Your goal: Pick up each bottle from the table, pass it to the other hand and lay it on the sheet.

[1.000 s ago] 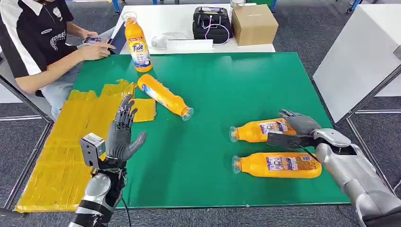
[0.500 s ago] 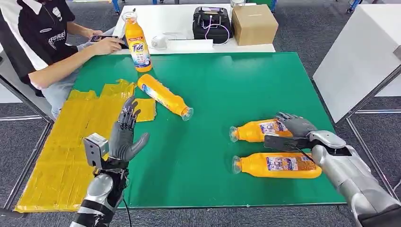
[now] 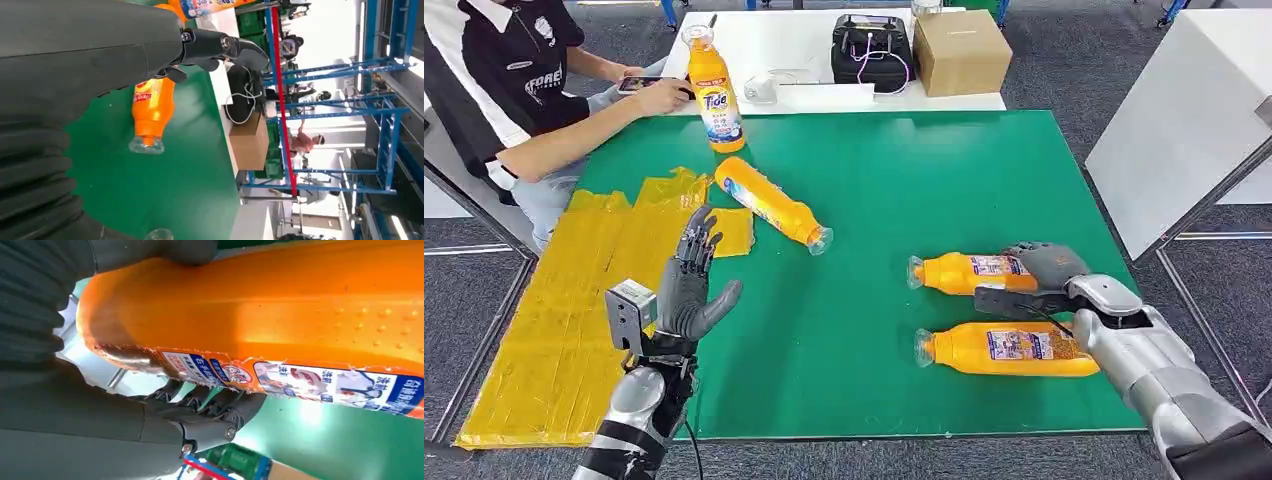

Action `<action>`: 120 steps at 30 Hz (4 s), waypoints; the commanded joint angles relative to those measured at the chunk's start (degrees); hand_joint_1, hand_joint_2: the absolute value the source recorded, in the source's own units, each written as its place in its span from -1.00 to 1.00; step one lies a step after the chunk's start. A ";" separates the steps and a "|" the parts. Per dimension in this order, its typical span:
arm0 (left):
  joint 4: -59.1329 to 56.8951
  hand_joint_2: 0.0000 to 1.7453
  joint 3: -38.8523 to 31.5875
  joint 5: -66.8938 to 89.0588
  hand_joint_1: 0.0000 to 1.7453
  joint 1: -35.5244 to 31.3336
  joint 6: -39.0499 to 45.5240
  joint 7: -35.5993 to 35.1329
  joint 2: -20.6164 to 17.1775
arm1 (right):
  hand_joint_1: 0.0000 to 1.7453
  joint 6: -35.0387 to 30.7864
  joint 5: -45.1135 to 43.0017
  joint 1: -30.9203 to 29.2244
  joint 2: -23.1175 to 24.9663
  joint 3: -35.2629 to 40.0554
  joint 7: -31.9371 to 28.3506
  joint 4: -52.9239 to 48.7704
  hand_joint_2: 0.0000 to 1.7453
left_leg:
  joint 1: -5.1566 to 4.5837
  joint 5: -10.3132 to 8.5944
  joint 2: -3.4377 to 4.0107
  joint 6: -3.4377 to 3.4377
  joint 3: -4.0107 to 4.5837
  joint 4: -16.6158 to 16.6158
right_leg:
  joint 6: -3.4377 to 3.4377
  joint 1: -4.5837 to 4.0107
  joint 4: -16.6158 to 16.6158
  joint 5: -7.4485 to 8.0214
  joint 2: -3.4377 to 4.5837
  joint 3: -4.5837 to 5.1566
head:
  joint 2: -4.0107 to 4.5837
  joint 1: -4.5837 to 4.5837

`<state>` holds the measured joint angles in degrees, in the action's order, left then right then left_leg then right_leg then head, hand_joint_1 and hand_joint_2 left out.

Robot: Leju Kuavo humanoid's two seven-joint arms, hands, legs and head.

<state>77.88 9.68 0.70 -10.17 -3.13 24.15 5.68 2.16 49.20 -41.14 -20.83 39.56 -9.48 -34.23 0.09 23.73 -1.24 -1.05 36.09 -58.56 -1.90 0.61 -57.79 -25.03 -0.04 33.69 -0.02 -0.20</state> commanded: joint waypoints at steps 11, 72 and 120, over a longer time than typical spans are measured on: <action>-2.34 1.00 0.37 -0.01 -1.00 -0.72 0.20 -0.61 -1.02 | 0.80 -1.78 2.33 -3.36 3.51 4.48 1.64 5.40 1.00 | 0.05 0.06 0.24 0.06 -0.23 0.04 | 0.05 -0.07 0.11 0.01 0.15 -0.21 | 0.00 0.00; -2.41 1.00 6.90 5.40 -1.00 -3.49 -0.15 -3.35 -0.09 | 1.00 -5.75 -24.17 14.19 30.42 -10.87 -8.49 -22.44 1.00 | 0.19 0.06 0.12 0.08 -0.08 0.04 | 0.06 -0.23 0.08 -0.06 -0.04 -0.08 | 0.00 0.07; -3.35 1.00 5.47 3.55 1.00 -4.34 2.22 -3.15 1.36 | 1.00 -3.91 -25.13 17.13 30.85 -2.66 -9.24 -23.60 1.00 | 0.16 -0.02 -0.01 0.08 0.09 0.05 | 0.05 -0.20 0.04 -0.05 -0.13 0.10 | 0.00 0.04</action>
<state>78.40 15.72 4.13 -11.52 -0.98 21.20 6.56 -1.86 24.13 -22.69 11.82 35.06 -18.73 -59.08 0.24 23.70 -1.24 -0.98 36.26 -58.54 -1.86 0.44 -57.80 -25.06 -0.11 33.91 -0.02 -0.15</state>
